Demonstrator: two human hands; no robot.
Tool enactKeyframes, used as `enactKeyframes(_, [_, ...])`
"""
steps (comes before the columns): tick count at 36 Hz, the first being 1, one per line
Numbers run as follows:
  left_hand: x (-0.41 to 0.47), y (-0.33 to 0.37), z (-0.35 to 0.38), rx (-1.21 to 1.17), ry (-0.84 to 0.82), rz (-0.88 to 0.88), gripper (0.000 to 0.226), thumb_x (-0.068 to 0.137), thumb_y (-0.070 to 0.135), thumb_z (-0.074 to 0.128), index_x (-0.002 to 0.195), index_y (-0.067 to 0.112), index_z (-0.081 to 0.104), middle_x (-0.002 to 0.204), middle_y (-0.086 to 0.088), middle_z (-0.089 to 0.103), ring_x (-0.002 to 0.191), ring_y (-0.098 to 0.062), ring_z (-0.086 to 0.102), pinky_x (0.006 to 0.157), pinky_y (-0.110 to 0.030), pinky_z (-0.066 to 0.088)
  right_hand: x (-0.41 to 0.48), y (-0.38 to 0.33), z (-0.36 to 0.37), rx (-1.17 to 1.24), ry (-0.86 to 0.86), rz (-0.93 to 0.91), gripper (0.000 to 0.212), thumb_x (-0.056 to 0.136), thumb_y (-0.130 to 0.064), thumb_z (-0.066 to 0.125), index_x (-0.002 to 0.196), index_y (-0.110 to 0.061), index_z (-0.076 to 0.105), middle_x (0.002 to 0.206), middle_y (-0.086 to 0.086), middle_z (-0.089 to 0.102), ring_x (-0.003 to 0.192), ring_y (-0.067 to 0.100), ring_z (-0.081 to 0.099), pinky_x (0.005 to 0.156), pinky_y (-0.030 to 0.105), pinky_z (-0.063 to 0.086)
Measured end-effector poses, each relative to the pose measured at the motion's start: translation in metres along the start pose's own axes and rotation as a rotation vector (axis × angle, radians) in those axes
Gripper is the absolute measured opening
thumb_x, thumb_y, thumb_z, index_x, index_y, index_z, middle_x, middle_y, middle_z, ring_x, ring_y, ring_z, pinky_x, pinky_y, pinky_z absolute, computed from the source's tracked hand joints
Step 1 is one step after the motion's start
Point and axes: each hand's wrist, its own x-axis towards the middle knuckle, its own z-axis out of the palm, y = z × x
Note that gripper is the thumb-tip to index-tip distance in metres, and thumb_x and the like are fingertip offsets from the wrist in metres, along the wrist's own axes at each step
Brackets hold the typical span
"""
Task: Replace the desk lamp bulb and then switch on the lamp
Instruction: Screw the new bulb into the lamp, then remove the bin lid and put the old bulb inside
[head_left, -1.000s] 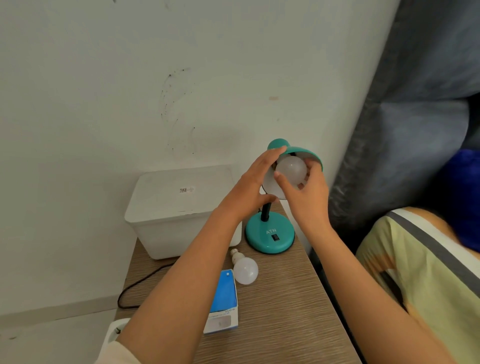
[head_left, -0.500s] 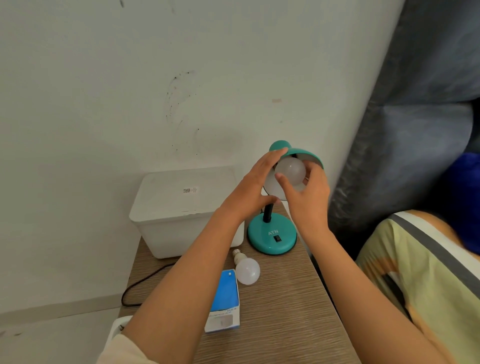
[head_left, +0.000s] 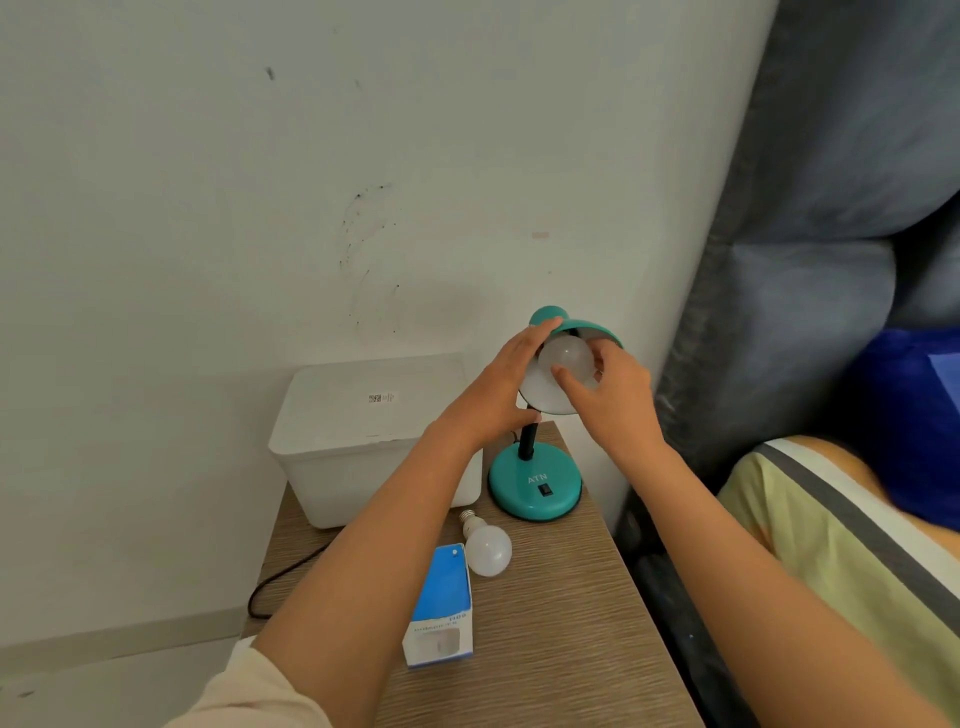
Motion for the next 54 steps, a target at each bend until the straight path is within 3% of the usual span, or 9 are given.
enactKeyframes(12, [-0.043, 0.023, -0.03, 0.169, -0.025, -0.156, 0.08, 0.087, 0.031, 0.064, 0.149, 0.025, 0.014, 0.158, 0.002, 0.015, 0.144, -0.014, 0.016, 0.114, -0.031, 0.018, -0.044, -0.021, -0.033, -0.297, -0.31, -0.055, 0.06, 0.094, -0.036, 0.047, 0.145, -0.011, 0.026, 0.15, 0.01, 0.035, 0.137, 0.024, 0.033, 0.109, 0.034, 0.03])
enactKeyframes(26, [-0.135, -0.052, -0.083, 0.131, 0.218, -0.504, 0.078, 0.087, 0.045, 0.06, 0.147, 0.014, 0.021, 0.155, -0.002, 0.019, 0.141, -0.018, 0.021, 0.113, -0.033, 0.022, -0.073, -0.02, 0.048, -0.183, -0.519, 0.043, 0.066, 0.089, -0.038, 0.056, 0.141, -0.007, 0.032, 0.145, 0.013, 0.041, 0.133, 0.027, 0.037, 0.106, 0.035, 0.033])
enactKeyframes(32, [-0.167, -0.095, -0.103, 0.043, 0.393, -0.621, 0.068, 0.079, 0.044, 0.07, 0.132, 0.017, 0.037, 0.128, 0.005, 0.037, 0.118, -0.01, 0.038, 0.103, -0.033, 0.036, -0.053, -0.016, 0.087, -0.074, -0.509, 0.113, 0.076, 0.085, -0.04, 0.061, 0.142, -0.004, 0.026, 0.147, 0.015, 0.037, 0.136, 0.027, 0.035, 0.11, 0.034, 0.029])
enactKeyframes(35, [-0.173, -0.108, -0.101, -0.011, 0.383, -0.633, 0.072, 0.083, 0.035, 0.068, 0.138, 0.012, 0.029, 0.12, 0.014, 0.024, 0.112, 0.002, 0.024, 0.093, -0.018, 0.027, -0.041, -0.009, 0.106, 0.007, -0.45, 0.136, 0.076, 0.077, -0.049, 0.066, 0.132, -0.004, 0.039, 0.135, 0.012, 0.049, 0.125, 0.026, 0.045, 0.104, 0.037, 0.04])
enactKeyframes(39, [-0.173, -0.129, -0.094, -0.164, 0.369, -0.637, 0.084, 0.075, 0.05, 0.071, 0.143, 0.029, 0.025, 0.14, 0.02, 0.03, 0.131, -0.002, 0.031, 0.106, -0.025, 0.029, -0.035, -0.005, 0.124, 0.117, -0.395, 0.136, 0.075, 0.074, -0.038, 0.074, 0.133, -0.01, 0.039, 0.128, 0.002, 0.05, 0.121, 0.018, 0.045, 0.1, 0.029, 0.037])
enactKeyframes(42, [-0.168, -0.141, -0.089, -0.276, 0.398, -0.649, 0.075, 0.074, 0.045, 0.073, 0.135, 0.038, 0.03, 0.131, 0.019, 0.045, 0.123, -0.001, 0.043, 0.105, -0.026, 0.036, -0.036, 0.0, 0.132, 0.171, -0.353, 0.15, 0.088, 0.069, -0.039, 0.078, 0.139, -0.012, 0.033, 0.14, 0.008, 0.045, 0.129, 0.023, 0.041, 0.107, 0.034, 0.034])
enactKeyframes(47, [-0.162, -0.148, -0.088, -0.418, 0.474, -0.621, 0.094, 0.068, 0.045, 0.074, 0.145, 0.029, 0.022, 0.137, 0.011, 0.045, 0.124, -0.006, 0.044, 0.105, -0.029, 0.039, -0.033, 0.0, 0.135, 0.269, -0.271, 0.163, 0.094, 0.068, -0.035, 0.078, 0.145, -0.015, 0.027, 0.149, 0.005, 0.036, 0.136, 0.02, 0.033, 0.108, 0.031, 0.029])
enactKeyframes(50, [-0.151, -0.143, -0.093, -0.473, 0.565, -0.595, 0.083, 0.073, 0.038, 0.074, 0.142, 0.028, 0.027, 0.127, 0.015, 0.049, 0.116, 0.0, 0.047, 0.094, -0.017, 0.042, -0.027, -0.009, 0.135, 0.353, -0.213, 0.172, 0.089, 0.071, -0.035, 0.077, 0.144, -0.018, 0.028, 0.147, 0.002, 0.038, 0.13, 0.01, 0.035, 0.104, 0.024, 0.029])
enactKeyframes(54, [-0.138, -0.143, -0.107, -0.529, 0.572, -0.563, 0.082, 0.066, 0.045, 0.08, 0.135, 0.029, 0.038, 0.127, 0.008, 0.053, 0.117, -0.005, 0.049, 0.099, -0.026, 0.044, -0.015, -0.019, 0.133, 0.417, -0.26, 0.198, 0.088, 0.074, -0.034, 0.073, 0.145, -0.018, 0.023, 0.143, 0.001, 0.04, 0.118, 0.003, 0.033, 0.097, 0.021, 0.03])
